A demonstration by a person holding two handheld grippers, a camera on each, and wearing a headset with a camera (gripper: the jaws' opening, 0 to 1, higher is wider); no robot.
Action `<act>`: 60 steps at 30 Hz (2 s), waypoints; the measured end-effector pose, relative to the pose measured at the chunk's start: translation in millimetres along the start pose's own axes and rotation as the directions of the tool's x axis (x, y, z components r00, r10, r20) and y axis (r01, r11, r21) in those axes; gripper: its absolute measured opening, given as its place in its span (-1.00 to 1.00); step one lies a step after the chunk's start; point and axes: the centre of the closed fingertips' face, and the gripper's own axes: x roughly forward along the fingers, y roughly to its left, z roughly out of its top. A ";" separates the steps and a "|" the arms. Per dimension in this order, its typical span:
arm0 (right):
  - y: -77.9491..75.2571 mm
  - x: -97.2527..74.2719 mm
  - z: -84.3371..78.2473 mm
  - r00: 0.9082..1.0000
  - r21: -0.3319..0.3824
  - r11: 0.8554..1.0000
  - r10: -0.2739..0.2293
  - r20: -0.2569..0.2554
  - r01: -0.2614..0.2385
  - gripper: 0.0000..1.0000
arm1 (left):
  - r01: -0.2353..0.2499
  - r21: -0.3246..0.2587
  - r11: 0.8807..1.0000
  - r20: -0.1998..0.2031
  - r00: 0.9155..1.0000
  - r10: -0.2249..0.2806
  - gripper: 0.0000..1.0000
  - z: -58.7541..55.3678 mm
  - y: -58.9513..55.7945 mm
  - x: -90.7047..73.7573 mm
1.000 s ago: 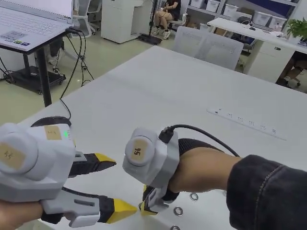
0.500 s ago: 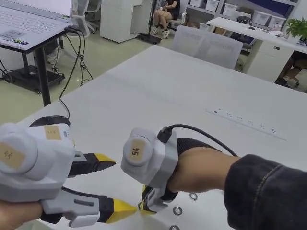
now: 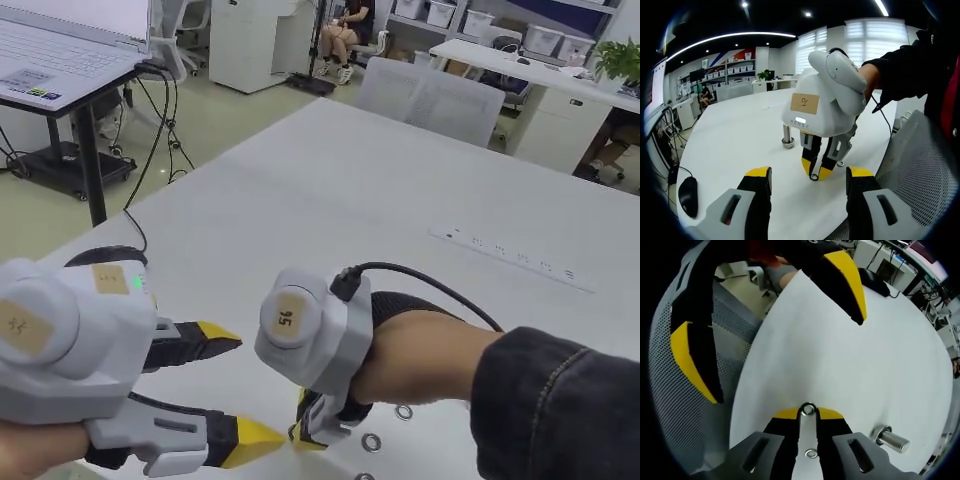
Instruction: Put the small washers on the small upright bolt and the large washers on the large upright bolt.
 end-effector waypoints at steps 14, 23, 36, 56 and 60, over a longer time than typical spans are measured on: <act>-10.4 -24.8 -15.4 1.000 0.044 0.999 -0.029 0.002 0.029 -0.74 | 0.015 0.013 1.000 -0.004 1.000 -0.015 0.18 3.7 -1.8 3.6; -19.1 -44.5 -26.5 0.998 0.078 0.995 -0.064 0.013 0.063 -0.74 | 0.022 0.018 1.000 0.000 1.000 -0.022 0.18 5.5 -3.5 4.7; -33.9 -75.9 -52.4 0.992 0.154 0.981 -0.121 0.024 0.116 -0.74 | 0.041 0.030 0.999 -0.003 0.999 -0.041 0.18 7.4 -7.8 10.2; -52.0 -118.2 -110.9 0.979 0.272 0.941 -0.204 -0.012 0.199 -0.74 | 0.055 0.038 0.998 -0.008 0.998 -0.055 0.18 6.6 -11.9 10.7; -53.2 -127.0 -124.4 0.975 0.296 0.930 -0.221 -0.025 0.219 -0.74 | 0.058 0.040 0.998 -0.009 0.998 -0.058 0.18 7.4 -12.8 11.3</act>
